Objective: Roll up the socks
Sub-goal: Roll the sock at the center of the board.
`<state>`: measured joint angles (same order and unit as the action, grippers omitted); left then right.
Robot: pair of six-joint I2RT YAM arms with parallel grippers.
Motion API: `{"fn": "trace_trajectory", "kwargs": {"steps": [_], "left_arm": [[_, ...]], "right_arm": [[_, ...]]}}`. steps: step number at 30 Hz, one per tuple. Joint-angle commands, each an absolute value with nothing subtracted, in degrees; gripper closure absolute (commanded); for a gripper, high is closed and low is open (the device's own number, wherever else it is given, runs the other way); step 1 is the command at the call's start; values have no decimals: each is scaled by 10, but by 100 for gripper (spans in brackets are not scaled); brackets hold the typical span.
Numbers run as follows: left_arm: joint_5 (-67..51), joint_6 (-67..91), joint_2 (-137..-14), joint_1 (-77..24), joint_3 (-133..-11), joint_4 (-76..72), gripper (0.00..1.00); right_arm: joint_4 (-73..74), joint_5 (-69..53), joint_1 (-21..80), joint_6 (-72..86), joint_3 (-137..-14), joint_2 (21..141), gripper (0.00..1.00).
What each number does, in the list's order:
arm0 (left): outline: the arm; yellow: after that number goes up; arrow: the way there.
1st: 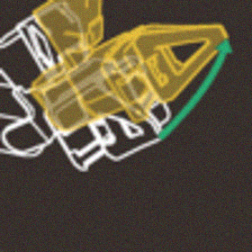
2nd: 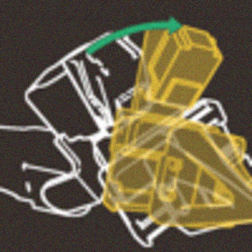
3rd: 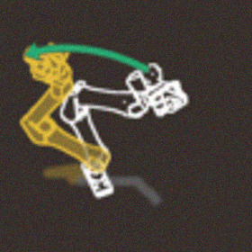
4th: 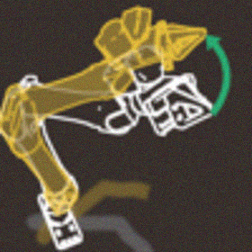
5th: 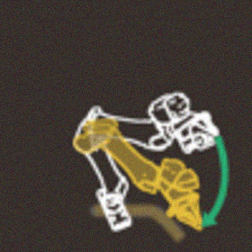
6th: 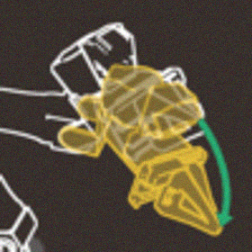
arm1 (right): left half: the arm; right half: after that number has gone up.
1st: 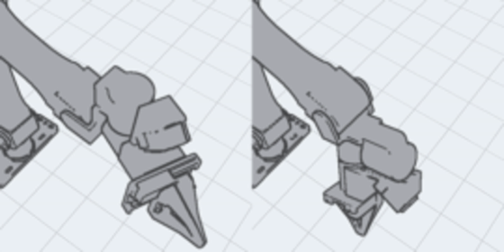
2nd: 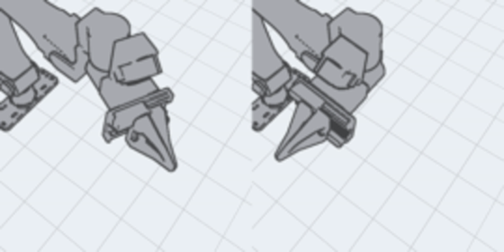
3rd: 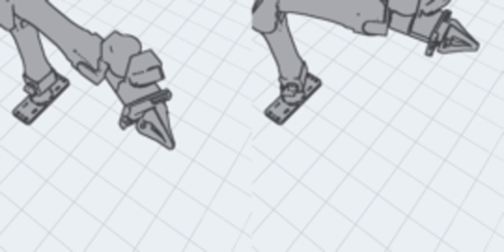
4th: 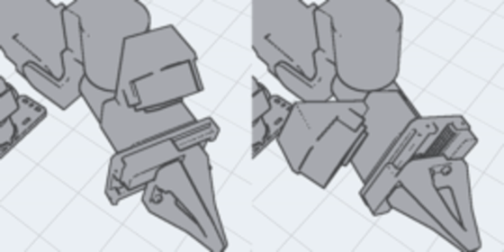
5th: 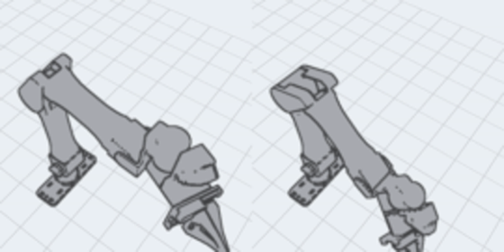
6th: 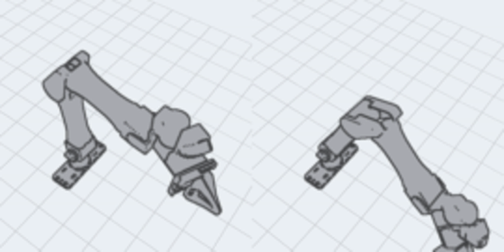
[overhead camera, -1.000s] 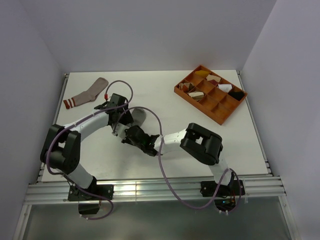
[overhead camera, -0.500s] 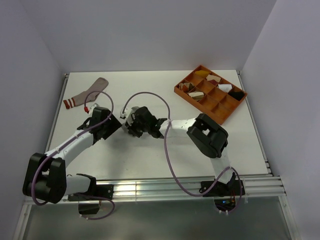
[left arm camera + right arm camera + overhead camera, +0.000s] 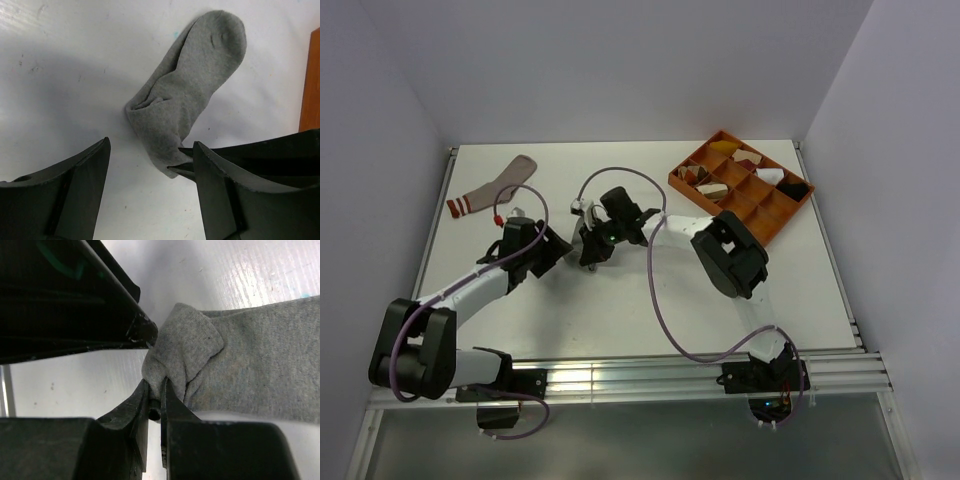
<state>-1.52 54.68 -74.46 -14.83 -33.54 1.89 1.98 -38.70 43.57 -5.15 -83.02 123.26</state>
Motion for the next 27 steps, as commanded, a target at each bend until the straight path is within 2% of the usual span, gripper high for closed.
{"fn": "trace_trajectory", "kwargs": {"steps": [1, 6, 10, 18, 21, 23, 27], "left_arm": [[-37, 546, -758, -148, -336, -13, 30], [-3, 516, -798, -144, -379, -1, 32], [-19, 485, -873, -139, -448, -2, 44], [-40, 443, -979, -138, -545, 28, 57], [-44, 438, -1005, -138, -555, 37, 65], [-48, 438, -1018, -138, -557, 34, 75], [-61, 431, -1037, -140, -571, 27, 84]], "right_arm": [[126, -442, 432, -60, -861, 1273, 100], [130, -454, 426, -66, -866, 1283, 100], [137, -451, 425, -73, -867, 1285, 100], [147, -456, 422, -77, -884, 1292, 100], [149, -464, 421, -77, -887, 1295, 100], [148, -468, 420, -76, -889, 1295, 100], [159, -492, 418, -79, -900, 1303, 100]]}}
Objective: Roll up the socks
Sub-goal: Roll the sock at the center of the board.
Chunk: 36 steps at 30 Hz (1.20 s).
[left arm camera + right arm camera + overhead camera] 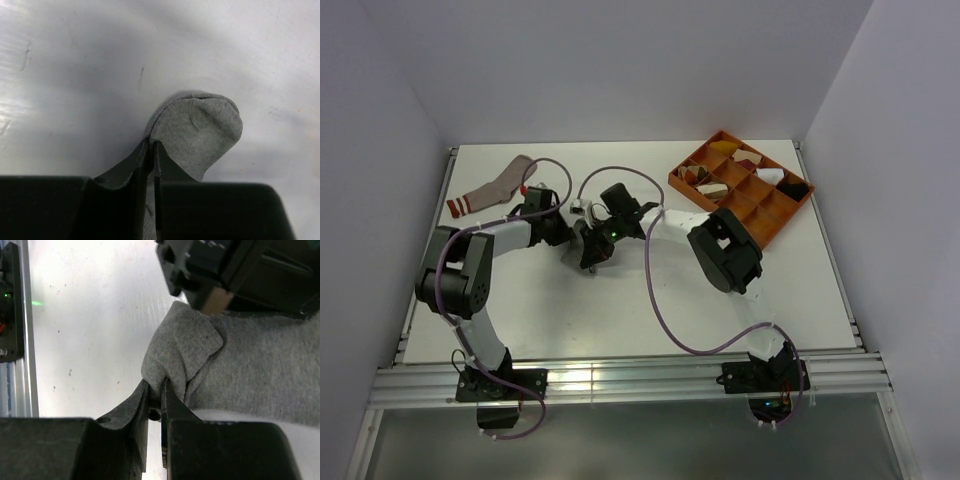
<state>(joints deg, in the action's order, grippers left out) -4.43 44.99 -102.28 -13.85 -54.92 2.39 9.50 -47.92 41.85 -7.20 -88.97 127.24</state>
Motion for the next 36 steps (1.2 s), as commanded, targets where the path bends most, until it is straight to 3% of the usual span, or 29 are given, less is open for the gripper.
{"fn": "trace_trajectory", "kwargs": {"steps": [1, 7, 36], "left_arm": [[-62, 426, -1044, -142, -575, 28, 87], [-68, 409, -1055, -166, -583, 24, 96], [-3, 411, -1056, -193, -590, 48, 98]], "right_arm": [[163, -499, 418, -83, -902, 1303, 100], [180, -519, 410, -85, -921, 1307, 100], [170, -472, 395, -66, -904, 1217, 100]]}}
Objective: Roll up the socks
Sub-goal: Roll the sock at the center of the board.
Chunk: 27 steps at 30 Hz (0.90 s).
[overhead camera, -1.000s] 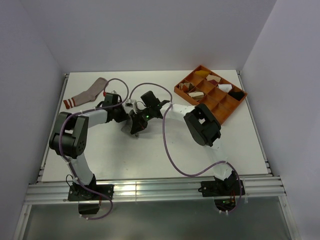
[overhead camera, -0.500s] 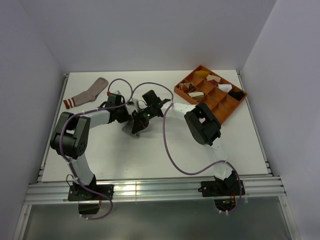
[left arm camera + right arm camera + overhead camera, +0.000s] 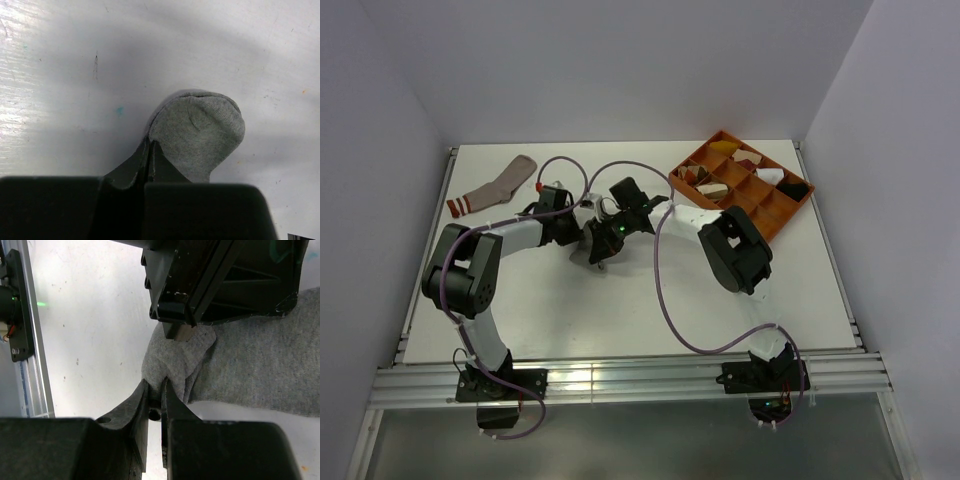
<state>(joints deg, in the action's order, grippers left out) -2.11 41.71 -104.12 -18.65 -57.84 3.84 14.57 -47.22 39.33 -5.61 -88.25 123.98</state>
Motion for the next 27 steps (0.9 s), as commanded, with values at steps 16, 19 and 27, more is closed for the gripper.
{"fn": "trace_trajectory", "kwargs": {"steps": [16, 19, 27], "left_arm": [[-3, 403, -1049, -205, -585, 40, 97], [-3, 403, -1042, -205, -585, 30, 94], [22, 413, -1005, -205, -606, 24, 55]], "right_arm": [[135, -493, 400, -63, -880, 1263, 100], [101, -511, 396, -33, -851, 1269, 100], [13, -518, 390, 58, -798, 1274, 100]]}}
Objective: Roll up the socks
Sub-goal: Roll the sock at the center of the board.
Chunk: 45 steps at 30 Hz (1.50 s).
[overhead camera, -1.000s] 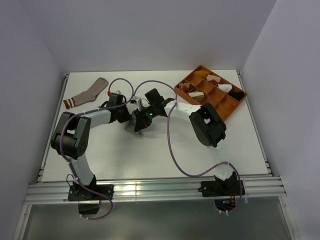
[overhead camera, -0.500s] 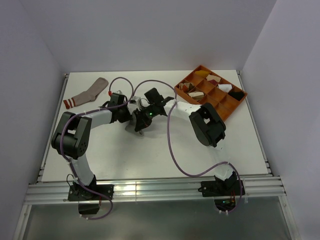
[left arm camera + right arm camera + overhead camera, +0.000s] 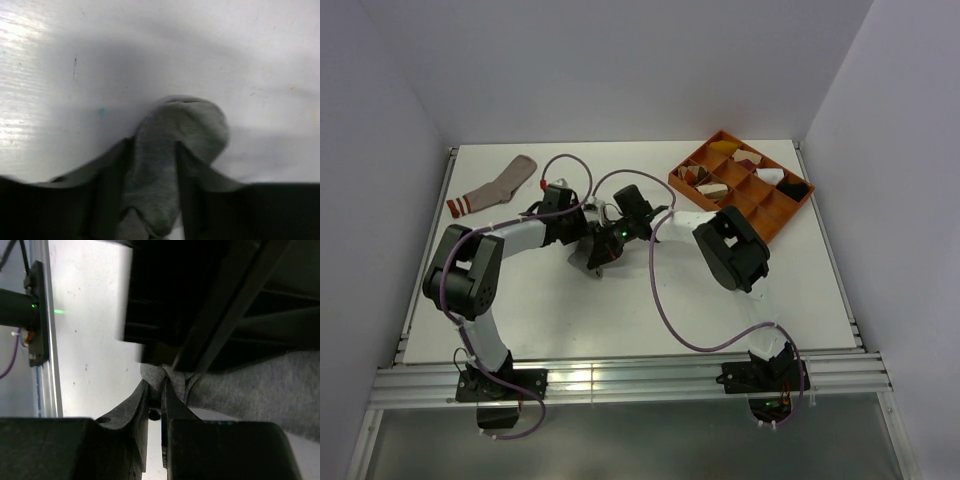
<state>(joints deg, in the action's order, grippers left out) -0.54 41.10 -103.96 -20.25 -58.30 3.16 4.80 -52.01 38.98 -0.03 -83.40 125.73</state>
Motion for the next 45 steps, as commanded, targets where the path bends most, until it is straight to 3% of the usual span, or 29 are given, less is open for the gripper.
{"fn": "trace_trajectory", "kwargs": {"steps": [1, 2, 3, 12, 22, 33, 45], "left_arm": [[32, 419, -996, -204, -610, 35, 47], [51, 426, -974, -204, -610, 42, 34], [66, 444, -960, -203, -609, 48, 30], [158, 579, -738, -196, -486, 92, 16], [39, 669, -710, -195, -303, 12, 23], [28, 721, -754, -196, -257, -98, 25], [53, 723, -805, -196, -263, -92, 33]], "right_arm": [[2, -514, 390, 69, -793, 1271, 100], [2, -506, 389, 94, -788, 1269, 100], [-45, -499, 389, 111, -770, 1267, 100], [-159, -474, 388, 266, -737, 1267, 100], [-170, -447, 389, 294, -737, 1270, 100], [-141, -419, 399, 275, -752, 1281, 100], [-135, -422, 399, 279, -766, 1293, 100]]}}
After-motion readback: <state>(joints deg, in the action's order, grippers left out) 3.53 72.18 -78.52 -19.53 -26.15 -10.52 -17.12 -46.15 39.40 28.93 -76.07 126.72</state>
